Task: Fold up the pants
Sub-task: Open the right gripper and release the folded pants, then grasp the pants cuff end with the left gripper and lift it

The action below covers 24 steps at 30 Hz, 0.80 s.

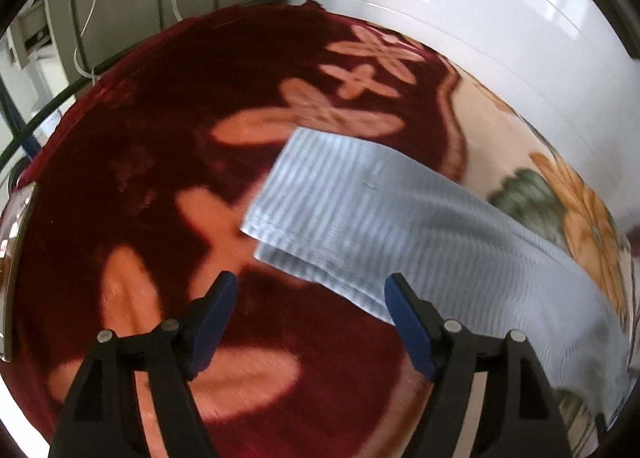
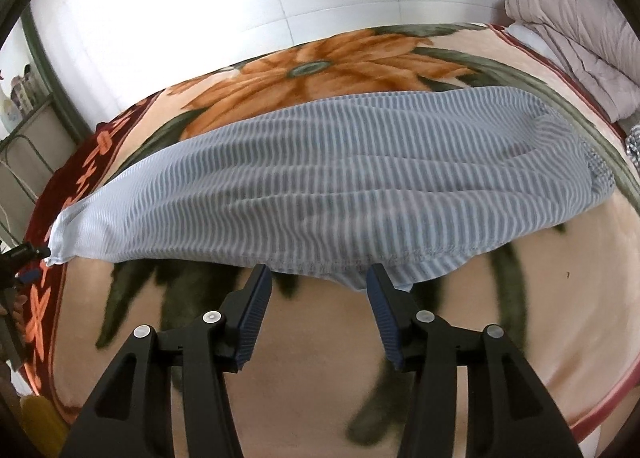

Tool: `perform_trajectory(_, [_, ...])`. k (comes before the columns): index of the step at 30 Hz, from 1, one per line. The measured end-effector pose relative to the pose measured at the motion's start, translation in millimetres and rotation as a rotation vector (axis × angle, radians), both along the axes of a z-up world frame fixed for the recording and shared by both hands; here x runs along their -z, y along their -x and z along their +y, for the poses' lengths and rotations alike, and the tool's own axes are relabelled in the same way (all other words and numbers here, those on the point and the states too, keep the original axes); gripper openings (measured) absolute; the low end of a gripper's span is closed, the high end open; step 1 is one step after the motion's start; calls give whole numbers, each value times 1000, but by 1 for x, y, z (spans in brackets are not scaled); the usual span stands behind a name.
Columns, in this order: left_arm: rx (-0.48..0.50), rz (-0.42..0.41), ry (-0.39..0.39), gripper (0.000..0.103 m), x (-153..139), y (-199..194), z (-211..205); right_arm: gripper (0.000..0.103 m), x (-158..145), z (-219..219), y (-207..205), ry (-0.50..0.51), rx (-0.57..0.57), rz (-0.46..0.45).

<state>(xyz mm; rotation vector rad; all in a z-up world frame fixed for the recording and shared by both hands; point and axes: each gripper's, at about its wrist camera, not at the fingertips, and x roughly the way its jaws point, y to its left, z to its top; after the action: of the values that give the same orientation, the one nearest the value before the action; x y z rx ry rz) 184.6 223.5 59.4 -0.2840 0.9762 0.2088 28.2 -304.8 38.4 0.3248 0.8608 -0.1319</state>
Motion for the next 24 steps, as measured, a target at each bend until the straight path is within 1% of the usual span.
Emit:
perform_trajectory(2, [-8,4,45,80,4,-3,5,51,2,1,-1,3,0,9])
perform_trajectory(6, [-51,9,71,80,11,-4,11,51,6,5,-1,18,-7,14])
perform_trajectory(8, [-61,-2,128,81,16,-5,15,52,7,7,-1,26,-10,12])
perform_trajectory(10, [-63,-32,197,81,19,-8,17,52,9,8,-1,18,-14,12])
perform_trajectory(11, [-68,-48,218,81,19,-10,17,52,11,9,-1,9,-15,13])
perform_trajectory(14, [-78,-76,245,82,19,-16,16,52,14,11,0,15,-22,15])
perform_trajectory(16, [-107,-82,233,79,19,-19,15,52,16,13,0,23,-28,14])
perform_trajectory(17, [-111,-83,214,76,20,-22,13,52,16,13,0,18,-31,13])
perform_trajectory(18, [-104,-84,181,67,20,-24,9,52,17,12,0,8,-34,13])
perform_trajectory(19, [-89,-83,125,60,20,-25,4,52,18,12,1,-2,-35,10])
perform_trajectory(20, [-69,-84,71,47,20,-27,-2,52,18,11,1,-11,-36,6])
perform_trajectory(21, [-48,-91,46,37,21,-29,-6,52,18,11,2,-16,-38,1])
perform_trajectory(23, [-12,-115,31,25,18,-28,-13,52,17,10,4,-17,-37,-8])
perform_trajectory(24, [-8,-121,18,22,17,-28,-15,52,17,9,5,-20,-37,-11])
